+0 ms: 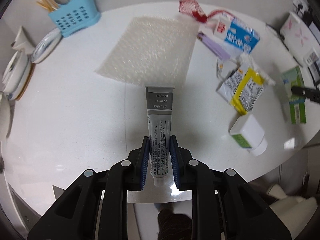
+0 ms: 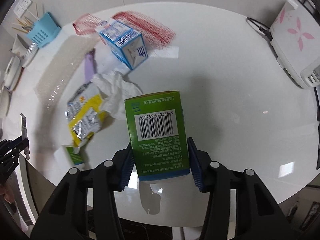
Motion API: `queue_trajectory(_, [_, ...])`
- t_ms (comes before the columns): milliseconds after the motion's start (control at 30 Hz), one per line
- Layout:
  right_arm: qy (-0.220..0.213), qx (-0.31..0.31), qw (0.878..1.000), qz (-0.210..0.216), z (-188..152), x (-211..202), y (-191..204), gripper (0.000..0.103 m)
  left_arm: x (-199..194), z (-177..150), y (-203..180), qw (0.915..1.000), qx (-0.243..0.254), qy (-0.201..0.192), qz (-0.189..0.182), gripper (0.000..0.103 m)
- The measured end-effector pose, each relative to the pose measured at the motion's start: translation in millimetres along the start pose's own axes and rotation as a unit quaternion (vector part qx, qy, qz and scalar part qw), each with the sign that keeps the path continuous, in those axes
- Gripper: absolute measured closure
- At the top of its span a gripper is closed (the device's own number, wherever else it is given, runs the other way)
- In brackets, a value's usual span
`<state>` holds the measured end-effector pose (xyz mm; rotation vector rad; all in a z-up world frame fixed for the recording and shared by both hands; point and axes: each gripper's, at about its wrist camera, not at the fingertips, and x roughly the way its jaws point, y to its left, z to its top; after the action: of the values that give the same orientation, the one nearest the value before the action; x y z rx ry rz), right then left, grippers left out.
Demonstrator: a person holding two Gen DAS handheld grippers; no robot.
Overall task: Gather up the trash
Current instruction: 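Carry the tube and box down over the green wastebasket with both tools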
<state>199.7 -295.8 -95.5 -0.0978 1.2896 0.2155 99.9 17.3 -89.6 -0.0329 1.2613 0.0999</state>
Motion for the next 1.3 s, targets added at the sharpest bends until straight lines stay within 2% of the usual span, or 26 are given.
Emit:
queue_trajectory(100, [-0.037,0.002,0.999,0.005,-13,-18,13,0.056,-17,-7,2,0.999,-0.026,-0.03,-0.02,0.083])
queue_trajectory(233, [-0.084,0.016,0.996,0.012,-31,-39,28,0.056,-30,-16,3,0.9963,-0.032,-0.072,-0.034,0.083])
queue_trajectory(467, [-0.128,0.027,0.991,0.012,-69,-66,55,0.056,-52,-33,16,0.9917,-0.03,-0.113,-0.053,0.083])
queue_trajectory(800, [-0.15,0.055,0.987,0.0,-128,-86,86,0.056,-74,-74,29,0.9874,0.002,-0.141,-0.07,0.083])
queue_trajectory(1067, [-0.161,0.058,0.985,-0.013,-180,-103,125,0.056,-83,-115,43,0.9842,0.025,-0.147,-0.095,0.083])
queue_trajectory(1300, [-0.137,0.08,0.987,-0.028,-225,-97,152,0.056,-82,-159,50,0.9804,0.061,-0.144,-0.12,0.083])
